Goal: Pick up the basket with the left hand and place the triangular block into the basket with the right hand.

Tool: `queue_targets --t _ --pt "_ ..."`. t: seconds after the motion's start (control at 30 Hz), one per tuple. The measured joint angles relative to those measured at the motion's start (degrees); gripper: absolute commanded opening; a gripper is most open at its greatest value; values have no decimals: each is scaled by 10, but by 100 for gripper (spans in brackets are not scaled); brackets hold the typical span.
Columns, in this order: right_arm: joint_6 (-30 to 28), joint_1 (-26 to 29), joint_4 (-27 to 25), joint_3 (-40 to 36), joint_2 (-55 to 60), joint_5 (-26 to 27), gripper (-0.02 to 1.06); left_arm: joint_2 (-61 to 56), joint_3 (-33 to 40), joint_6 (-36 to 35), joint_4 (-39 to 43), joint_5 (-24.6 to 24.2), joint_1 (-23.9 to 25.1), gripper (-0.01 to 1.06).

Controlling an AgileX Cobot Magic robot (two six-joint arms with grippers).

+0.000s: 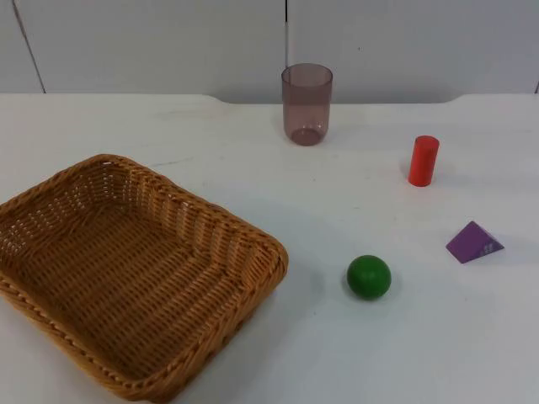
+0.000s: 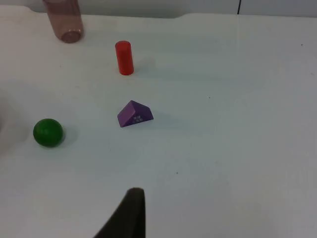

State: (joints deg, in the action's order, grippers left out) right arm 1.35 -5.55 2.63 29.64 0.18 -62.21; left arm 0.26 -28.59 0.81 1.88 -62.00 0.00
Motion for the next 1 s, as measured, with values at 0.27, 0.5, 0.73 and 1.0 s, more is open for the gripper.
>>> queue_targets --t 0.27,0.5,0.73,1.0 --pt "0 0 0 0 0 0 105 8 -6 0 -19 0 0 105" --pt "0 0 -16 44 54 19 105 108 -45 0 -31 10 0 105" --pt "0 0 -18 78 177 86 105 226 -67 -8 -56 49 0 105" --pt "0 0 -18 84 290 161 105 336 -69 -15 -71 103 0 105"
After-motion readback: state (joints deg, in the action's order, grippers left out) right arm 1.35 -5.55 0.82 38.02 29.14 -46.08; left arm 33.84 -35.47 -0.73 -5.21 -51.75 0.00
